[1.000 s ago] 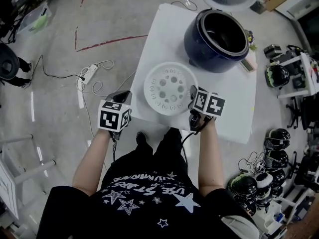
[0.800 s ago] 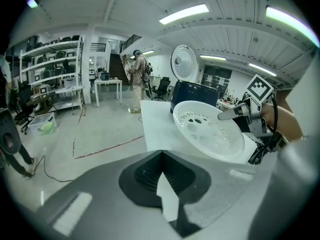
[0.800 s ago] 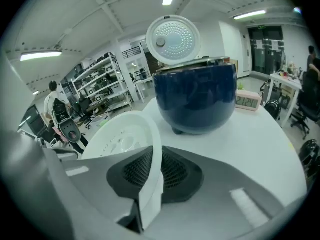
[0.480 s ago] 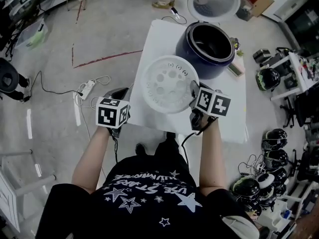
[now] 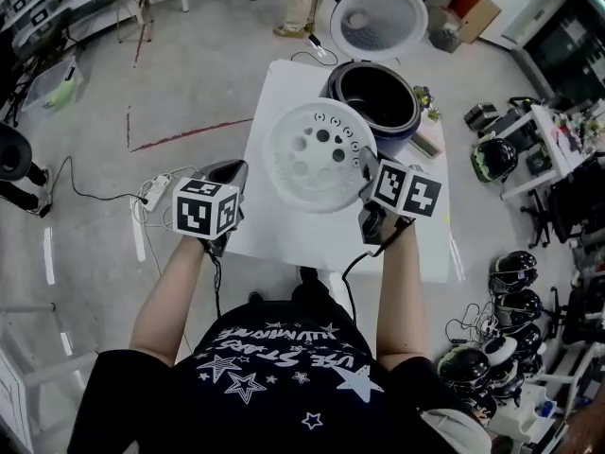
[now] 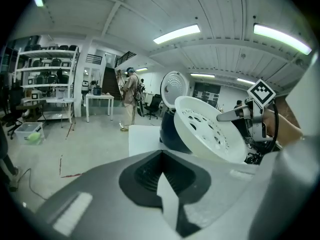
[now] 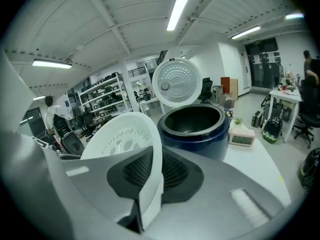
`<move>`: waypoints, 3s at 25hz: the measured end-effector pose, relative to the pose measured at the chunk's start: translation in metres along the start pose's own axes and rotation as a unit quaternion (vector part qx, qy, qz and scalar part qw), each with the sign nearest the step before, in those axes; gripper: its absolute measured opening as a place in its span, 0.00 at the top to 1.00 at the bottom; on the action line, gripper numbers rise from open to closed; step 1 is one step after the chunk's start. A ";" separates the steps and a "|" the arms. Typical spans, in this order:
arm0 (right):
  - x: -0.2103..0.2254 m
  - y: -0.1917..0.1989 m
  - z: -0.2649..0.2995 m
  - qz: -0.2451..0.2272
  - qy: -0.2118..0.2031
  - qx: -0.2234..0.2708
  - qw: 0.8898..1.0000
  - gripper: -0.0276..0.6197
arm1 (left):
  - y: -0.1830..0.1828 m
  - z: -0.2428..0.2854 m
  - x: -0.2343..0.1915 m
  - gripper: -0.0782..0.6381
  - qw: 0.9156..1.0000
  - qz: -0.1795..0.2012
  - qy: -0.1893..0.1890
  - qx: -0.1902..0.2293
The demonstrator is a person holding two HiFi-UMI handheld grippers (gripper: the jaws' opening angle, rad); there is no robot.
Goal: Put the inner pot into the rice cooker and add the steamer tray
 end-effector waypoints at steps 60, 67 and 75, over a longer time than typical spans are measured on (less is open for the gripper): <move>0.182 -0.146 0.128 -0.039 -0.054 -0.051 0.996 0.85 | -0.139 0.157 0.056 0.89 0.998 -0.014 -0.064 0.004; 0.177 -0.139 0.129 -0.112 -0.021 -0.054 0.992 0.78 | -0.139 0.162 0.057 0.89 0.998 -0.009 -0.058 -0.006; 0.167 -0.131 0.132 -0.199 0.004 -0.048 0.979 0.63 | -0.137 0.163 0.056 0.89 0.998 -0.005 -0.061 -0.009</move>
Point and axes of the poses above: the fingertips, and each gripper's own axes: z forward along the fingers, x to its right, y out of its underside, the point moved 4 cm from there along -z, backward along the fingers, and after that the axes turned 7 degrees about -x, right-handed, at the moved point
